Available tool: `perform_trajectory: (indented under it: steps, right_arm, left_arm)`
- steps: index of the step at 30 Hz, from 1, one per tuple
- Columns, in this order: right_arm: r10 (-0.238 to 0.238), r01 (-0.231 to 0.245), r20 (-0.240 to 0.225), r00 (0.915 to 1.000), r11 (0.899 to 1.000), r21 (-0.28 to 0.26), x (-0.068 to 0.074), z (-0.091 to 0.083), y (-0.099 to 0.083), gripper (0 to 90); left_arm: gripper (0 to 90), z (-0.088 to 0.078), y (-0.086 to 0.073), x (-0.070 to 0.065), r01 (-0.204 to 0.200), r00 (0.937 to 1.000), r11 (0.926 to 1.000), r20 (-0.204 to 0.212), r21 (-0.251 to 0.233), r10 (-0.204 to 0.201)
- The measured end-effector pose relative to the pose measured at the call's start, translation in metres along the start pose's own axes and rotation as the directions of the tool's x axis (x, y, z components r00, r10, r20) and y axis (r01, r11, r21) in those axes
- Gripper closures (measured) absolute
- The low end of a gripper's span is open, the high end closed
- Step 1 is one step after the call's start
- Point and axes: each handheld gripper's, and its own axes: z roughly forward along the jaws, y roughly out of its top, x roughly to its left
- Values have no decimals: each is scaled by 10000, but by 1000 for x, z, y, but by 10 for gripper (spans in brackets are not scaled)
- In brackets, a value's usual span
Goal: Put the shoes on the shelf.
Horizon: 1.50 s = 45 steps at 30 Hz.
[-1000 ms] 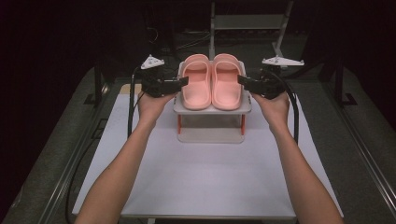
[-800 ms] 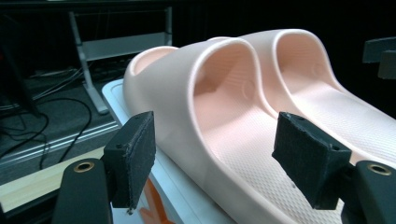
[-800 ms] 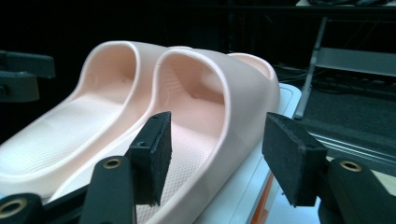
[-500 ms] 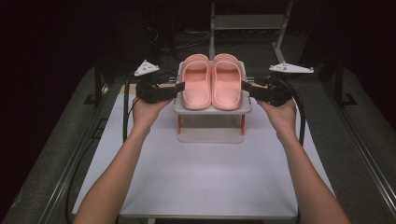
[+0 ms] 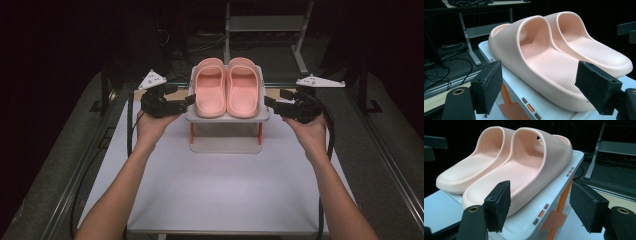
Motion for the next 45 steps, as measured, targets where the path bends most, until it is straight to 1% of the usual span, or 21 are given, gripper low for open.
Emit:
perform_trajectory:
  steps: [4, 8, 10, 12, 14, 22, 30, 37, 40, 42, 45]
  right_arm:
    - [5, -5, -1, 10000, 10000, -12, -1, -7, -5, 318]
    - [-160, 160, 79, 9998, 9999, -21, -1, -12, -10, 312]
    - [-105, 105, 39, 9999, 9999, -3, -1, -14, -13, 305]
    - [-106, 106, 20, 9999, 9999, -26, -2, -15, -15, 304]
    - [-117, 117, 13, 9999, 9999, -90, -1, -17, -17, 302]
    - [-180, 177, -155, 9997, 9997, -170, 0, -24, -25, 294]
    - [-161, 157, -167, 9997, 9997, -207, 0, -30, -36, 284]
    - [-55, 55, -27, 10000, 9998, -169, -2, -38, -48, 265]
    - [-28, 29, 21, 10000, 9998, -187, -4, -42, -53, 263]
    - [-19, 19, 31, 10000, 9999, -104, -4, -44, -54, 252]
    - [-62, 62, 23, 10000, 9999, -135, -3, -48, -60, 248]
  left_arm:
    - [201, -3, -5, 1, 89, 10000, 10000, -13, -24, -89]
    - [190, -7, -10, 2, 70, 10000, 10000, -26, -13, -70]
    - [183, -8, -12, 3, 182, 9998, 9998, 25, -70, -182]
    - [176, -9, -14, 4, 210, 9998, 9997, 20, -83, -209]
    - [174, -11, -16, 3, 138, 9999, 9999, 18, -78, -138]
    - [165, -19, -25, 5, 241, 9997, 9995, 12, -189, -241]
    - [150, -25, -32, 3, 113, 9999, 9999, -33, -121, -113]
    - [138, -30, -40, 1, 106, 9999, 9999, -69, -131, -107]
    - [137, -30, -46, 0, 180, 9998, 9997, -62, -153, -181]
    - [132, -30, -49, -1, 345, 9994, 9992, -17, -183, -345]
    - [127, -32, -54, -2, 369, 9993, 9990, 18, -245, -368]
